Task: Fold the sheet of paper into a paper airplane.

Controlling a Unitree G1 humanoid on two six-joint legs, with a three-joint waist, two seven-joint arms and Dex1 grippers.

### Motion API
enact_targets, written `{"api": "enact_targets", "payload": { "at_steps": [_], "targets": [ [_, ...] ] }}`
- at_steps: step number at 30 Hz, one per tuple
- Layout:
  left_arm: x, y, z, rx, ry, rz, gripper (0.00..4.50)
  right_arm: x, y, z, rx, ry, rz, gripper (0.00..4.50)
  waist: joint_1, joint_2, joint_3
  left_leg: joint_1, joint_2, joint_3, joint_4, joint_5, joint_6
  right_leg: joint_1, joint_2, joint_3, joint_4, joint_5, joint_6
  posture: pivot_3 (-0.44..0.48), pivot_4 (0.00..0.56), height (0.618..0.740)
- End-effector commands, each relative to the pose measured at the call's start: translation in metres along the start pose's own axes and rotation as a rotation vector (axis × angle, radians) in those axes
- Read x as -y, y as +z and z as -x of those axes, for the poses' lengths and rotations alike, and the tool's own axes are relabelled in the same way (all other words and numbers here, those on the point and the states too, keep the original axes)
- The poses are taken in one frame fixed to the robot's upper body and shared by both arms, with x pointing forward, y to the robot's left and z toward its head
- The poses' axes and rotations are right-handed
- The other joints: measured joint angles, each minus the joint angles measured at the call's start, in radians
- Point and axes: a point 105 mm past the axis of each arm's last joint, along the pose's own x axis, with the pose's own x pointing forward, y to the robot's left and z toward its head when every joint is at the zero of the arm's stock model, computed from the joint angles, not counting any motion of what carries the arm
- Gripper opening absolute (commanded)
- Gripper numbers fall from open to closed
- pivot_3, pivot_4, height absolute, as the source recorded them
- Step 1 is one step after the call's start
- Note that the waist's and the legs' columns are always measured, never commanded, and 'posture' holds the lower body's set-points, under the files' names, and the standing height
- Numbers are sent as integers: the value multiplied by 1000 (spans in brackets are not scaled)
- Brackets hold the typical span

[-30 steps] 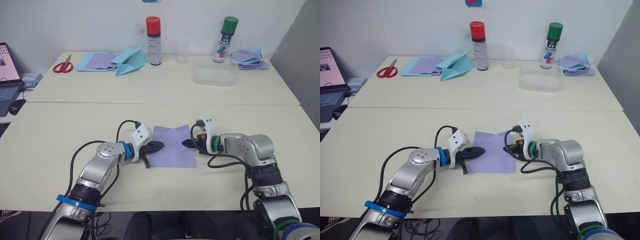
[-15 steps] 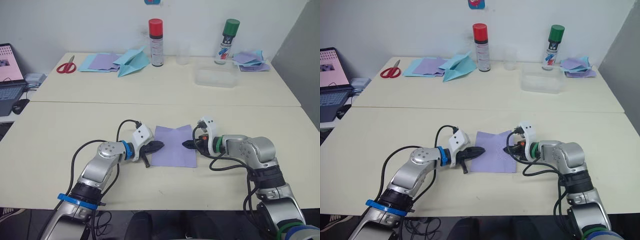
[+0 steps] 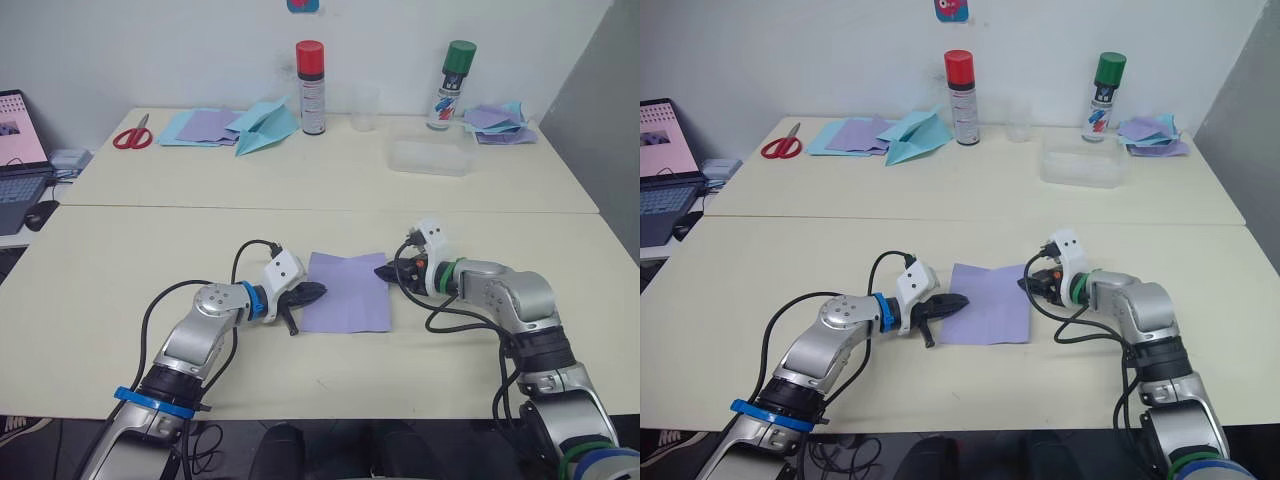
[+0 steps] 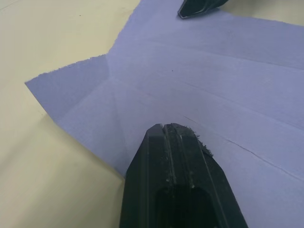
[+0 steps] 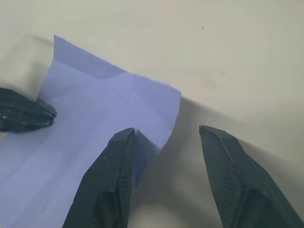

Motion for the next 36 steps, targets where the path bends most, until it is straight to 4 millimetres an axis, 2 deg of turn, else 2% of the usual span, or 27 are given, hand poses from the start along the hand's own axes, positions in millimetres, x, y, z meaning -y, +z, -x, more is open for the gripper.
{"api": "enact_targets", "payload": {
  "at_steps": [1,6,10,13,15,18,22,24,28,31,36],
  "targets": [
    [0,-15,1,-63,6,17,0,0,19,-1,74,1,33,2230,0,0,0,0,0,0,0,0,0,0,0,0,0,0,0,0,150,740],
    [0,-16,1,-64,6,17,0,3,28,0,110,-14,77,2230,0,0,0,0,0,0,0,0,0,0,0,1,0,0,0,0,150,740],
    [0,-17,2,-67,9,19,0,5,54,8,229,-46,239,2230,0,0,0,0,0,0,0,0,0,0,0,1,0,0,0,0,150,740],
    [0,-17,3,-68,10,19,0,-15,74,13,357,41,314,2230,0,0,0,0,0,0,0,0,0,0,0,1,0,0,0,0,150,740],
    [1,-18,3,-69,10,19,0,-33,70,11,370,122,401,2230,0,0,0,0,0,0,0,0,0,0,0,0,0,0,0,0,150,740],
    [1,-18,2,-70,10,19,0,-51,53,1,342,178,417,1606,0,0,0,0,0,0,0,0,0,0,0,0,0,0,0,0,150,740],
    [1,-18,2,-70,9,17,0,-60,27,-13,259,173,463,156,0,0,0,1,1,0,0,0,0,0,0,0,0,0,0,0,150,740],
    [1,-18,2,-70,9,17,0,-63,11,-20,208,166,470,25,0,0,0,1,1,0,0,0,0,0,0,1,0,0,0,0,150,740],
    [1,-18,2,-72,6,15,0,-48,-15,-26,110,95,502,25,0,0,0,1,0,0,0,0,0,0,0,1,0,0,0,0,150,740],
    [2,-18,2,-75,1,11,0,-25,-26,-23,72,6,471,25,0,0,0,2,0,0,0,0,0,1,0,1,0,0,0,0,150,740],
    [2,-19,2,-78,3,10,0,12,-15,-9,120,-159,473,25,1,0,0,4,0,0,0,0,0,3,0,2,0,0,0,0,150,740]
  ]
}}
